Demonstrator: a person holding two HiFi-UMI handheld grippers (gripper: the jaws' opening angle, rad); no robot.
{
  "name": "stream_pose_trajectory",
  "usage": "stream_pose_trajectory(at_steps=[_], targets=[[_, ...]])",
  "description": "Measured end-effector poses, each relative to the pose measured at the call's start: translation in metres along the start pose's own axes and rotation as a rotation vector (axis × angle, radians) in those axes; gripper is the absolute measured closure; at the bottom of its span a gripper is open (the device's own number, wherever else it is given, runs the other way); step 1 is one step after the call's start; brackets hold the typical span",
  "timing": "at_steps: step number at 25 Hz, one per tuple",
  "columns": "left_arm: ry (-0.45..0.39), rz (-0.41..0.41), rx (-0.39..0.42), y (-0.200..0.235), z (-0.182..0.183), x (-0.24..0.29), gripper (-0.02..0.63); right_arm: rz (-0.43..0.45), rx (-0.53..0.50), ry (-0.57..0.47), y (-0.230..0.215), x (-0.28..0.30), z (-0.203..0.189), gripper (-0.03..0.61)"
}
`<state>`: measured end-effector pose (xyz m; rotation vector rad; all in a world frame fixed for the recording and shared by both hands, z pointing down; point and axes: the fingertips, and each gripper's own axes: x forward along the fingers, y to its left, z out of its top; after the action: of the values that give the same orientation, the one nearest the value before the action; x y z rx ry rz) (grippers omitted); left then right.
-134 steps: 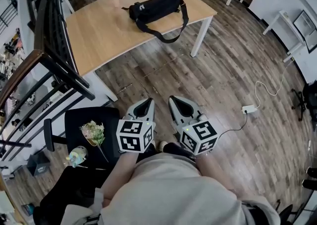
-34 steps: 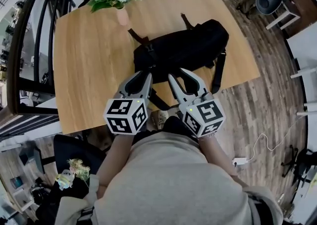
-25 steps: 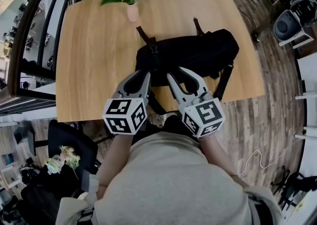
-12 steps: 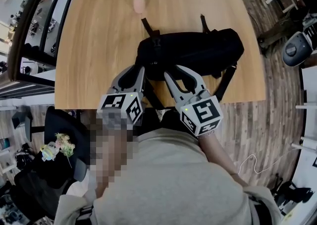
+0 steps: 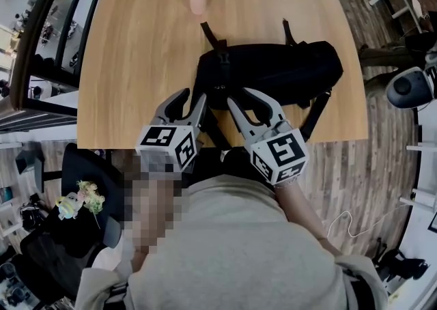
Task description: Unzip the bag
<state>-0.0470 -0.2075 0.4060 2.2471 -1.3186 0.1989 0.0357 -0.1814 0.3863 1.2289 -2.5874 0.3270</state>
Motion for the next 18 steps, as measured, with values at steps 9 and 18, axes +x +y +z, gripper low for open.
stream_pose_trajectory(at_steps=[9,18], targets=[[0.061,-0.055,-0.069,0.011,-0.008,0.010,0.456,-0.054,-0.067,0.027,-0.005,0.007,0.004,0.480],[0.111,-0.144,-0.183,0.012,-0.027,0.019,0.457,-0.053,-0.341,0.111,-0.002,0.017,0.000,0.479]])
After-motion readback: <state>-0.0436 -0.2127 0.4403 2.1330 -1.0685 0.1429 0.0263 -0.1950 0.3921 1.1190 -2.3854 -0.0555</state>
